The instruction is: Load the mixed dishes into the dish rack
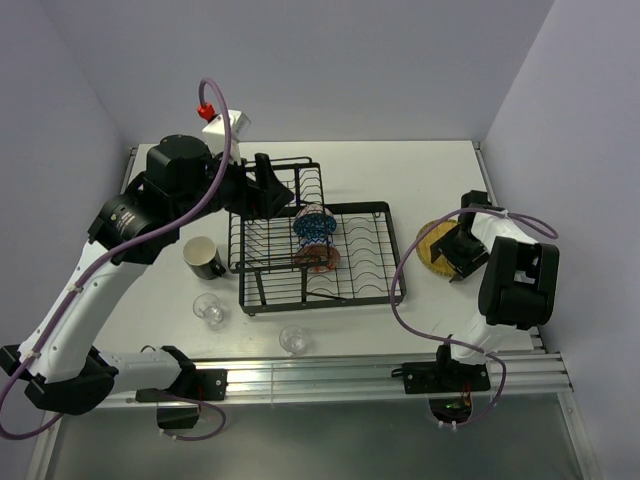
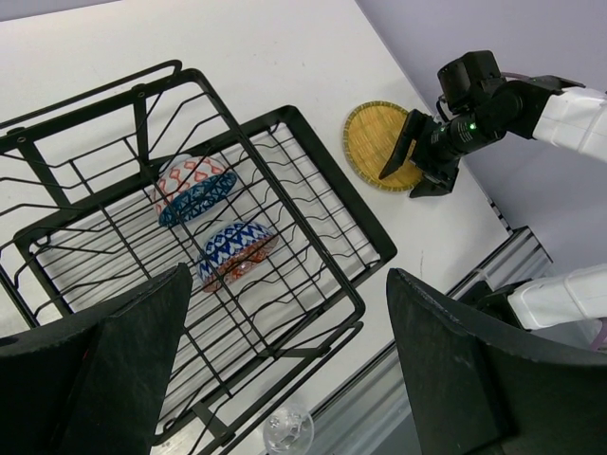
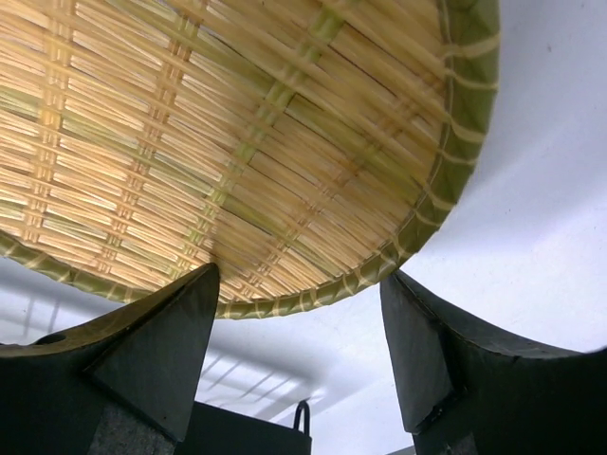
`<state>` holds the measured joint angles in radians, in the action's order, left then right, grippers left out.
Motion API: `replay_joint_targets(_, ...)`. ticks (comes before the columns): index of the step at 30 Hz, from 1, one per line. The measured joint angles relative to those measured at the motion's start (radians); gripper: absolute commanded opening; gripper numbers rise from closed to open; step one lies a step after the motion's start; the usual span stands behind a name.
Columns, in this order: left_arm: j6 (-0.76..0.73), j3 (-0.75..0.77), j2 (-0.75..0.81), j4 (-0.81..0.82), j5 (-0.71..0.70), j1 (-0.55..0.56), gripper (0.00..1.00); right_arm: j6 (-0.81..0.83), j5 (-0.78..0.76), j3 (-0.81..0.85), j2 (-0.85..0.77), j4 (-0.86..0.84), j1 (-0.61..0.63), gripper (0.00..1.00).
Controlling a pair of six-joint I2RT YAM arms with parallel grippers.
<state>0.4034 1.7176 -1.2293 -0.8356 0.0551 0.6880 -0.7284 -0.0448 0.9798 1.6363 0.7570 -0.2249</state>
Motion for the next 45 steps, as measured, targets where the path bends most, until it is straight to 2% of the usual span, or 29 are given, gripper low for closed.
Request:
replay_joint_targets(8,0.001,0.013,-0.012,-0.001,0.001,0.0,0.9,-0.006,-0.014,-0.03,-0.019,-0.066,0.0,0.76)
replay_joint_targets(23,0.001,0.003,0.017,0.0,0.001,-0.021,0.9,-0.157,0.127,-0.349,-0.299,-0.349,-0.09,0.87)
replay_joint_targets(28,0.0,-0.01,0.029,0.0,0.003,-0.021,0.91,-0.213,0.185,-0.456,-0.385,-0.487,-0.092,0.86)
replay_joint_targets(31,0.0,-0.021,0.035,-0.001,0.004,-0.021,0.91,-0.249,0.218,-0.511,-0.406,-0.597,-0.092,0.81)
replay_joint_targets(34,0.0,-0.03,0.042,-0.004,0.004,-0.021,0.91,-0.294,0.229,-0.595,-0.452,-0.717,-0.092,0.7)
replay_joint_targets(35,0.0,-0.032,0.043,-0.004,0.004,-0.021,0.91,-0.312,0.229,-0.624,-0.47,-0.753,-0.093,0.63)
replay_joint_targets(40,0.0,-0.045,0.06,-0.011,0.005,-0.021,0.91,-0.391,0.207,-0.721,-0.52,-0.863,-0.094,0.56)
replay_joint_targets(43,0.0,-0.048,0.068,-0.017,0.005,-0.021,0.91,-0.431,0.182,-0.768,-0.547,-0.901,-0.094,0.41)
replay_joint_targets(45,0.001,-0.05,0.071,-0.018,0.005,-0.021,0.91,-0.449,0.168,-0.787,-0.559,-0.911,-0.094,0.28)
